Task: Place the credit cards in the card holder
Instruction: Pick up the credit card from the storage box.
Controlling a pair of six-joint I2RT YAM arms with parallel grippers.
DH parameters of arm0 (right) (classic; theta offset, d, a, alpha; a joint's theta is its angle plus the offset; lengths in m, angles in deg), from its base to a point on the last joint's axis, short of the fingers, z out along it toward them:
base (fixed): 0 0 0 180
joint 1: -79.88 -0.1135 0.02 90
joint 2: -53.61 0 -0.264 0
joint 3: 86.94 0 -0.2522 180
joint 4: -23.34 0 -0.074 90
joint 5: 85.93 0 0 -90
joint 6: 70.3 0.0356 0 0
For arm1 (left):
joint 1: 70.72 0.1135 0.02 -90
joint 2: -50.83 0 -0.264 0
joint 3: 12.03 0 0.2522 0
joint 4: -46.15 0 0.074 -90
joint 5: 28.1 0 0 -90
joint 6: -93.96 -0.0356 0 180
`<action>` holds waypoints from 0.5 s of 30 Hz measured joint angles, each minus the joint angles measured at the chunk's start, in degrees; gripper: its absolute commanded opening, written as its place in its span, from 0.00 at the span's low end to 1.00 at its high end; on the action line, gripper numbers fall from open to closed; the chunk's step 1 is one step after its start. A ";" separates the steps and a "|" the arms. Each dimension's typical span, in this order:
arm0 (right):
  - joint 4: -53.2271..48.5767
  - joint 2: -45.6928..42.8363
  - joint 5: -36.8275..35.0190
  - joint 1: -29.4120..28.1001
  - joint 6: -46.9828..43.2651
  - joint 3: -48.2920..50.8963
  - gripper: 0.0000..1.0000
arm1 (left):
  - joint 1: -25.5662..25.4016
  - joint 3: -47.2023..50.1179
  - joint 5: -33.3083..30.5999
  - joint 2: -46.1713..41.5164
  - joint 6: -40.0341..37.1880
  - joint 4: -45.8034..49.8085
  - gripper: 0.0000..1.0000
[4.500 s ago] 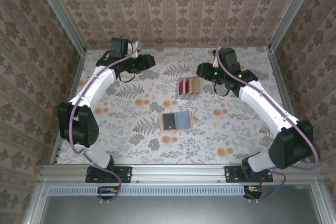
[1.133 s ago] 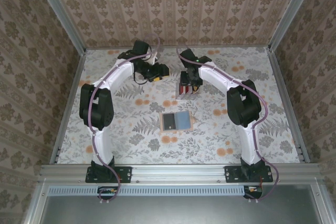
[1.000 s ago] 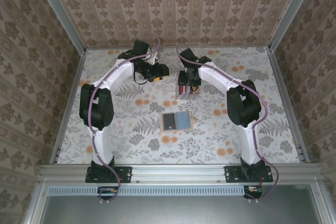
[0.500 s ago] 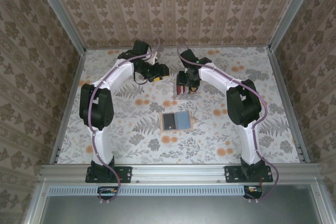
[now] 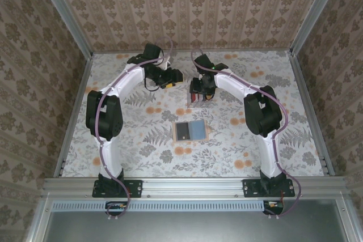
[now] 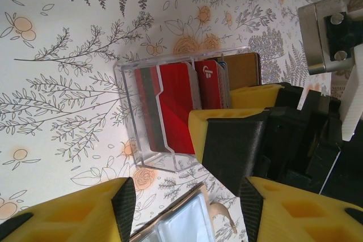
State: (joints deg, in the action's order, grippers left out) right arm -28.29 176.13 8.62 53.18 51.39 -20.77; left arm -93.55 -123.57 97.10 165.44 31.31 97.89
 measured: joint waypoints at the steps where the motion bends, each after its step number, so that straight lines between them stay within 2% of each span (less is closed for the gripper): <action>1: 0.39 -0.26 0.13 0.07 0.00 0.39 0.50 | 0.02 0.00 0.00 0.00 0.00 0.00 0.55; 15: 2.08 -2.21 0.66 0.31 0.04 2.86 0.49 | 0.04 -0.02 0.00 0.00 0.00 0.00 0.55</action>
State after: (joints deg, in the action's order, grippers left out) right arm -26.22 173.93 9.28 53.49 51.43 -17.91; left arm -93.51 -123.59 97.10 165.44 31.31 97.89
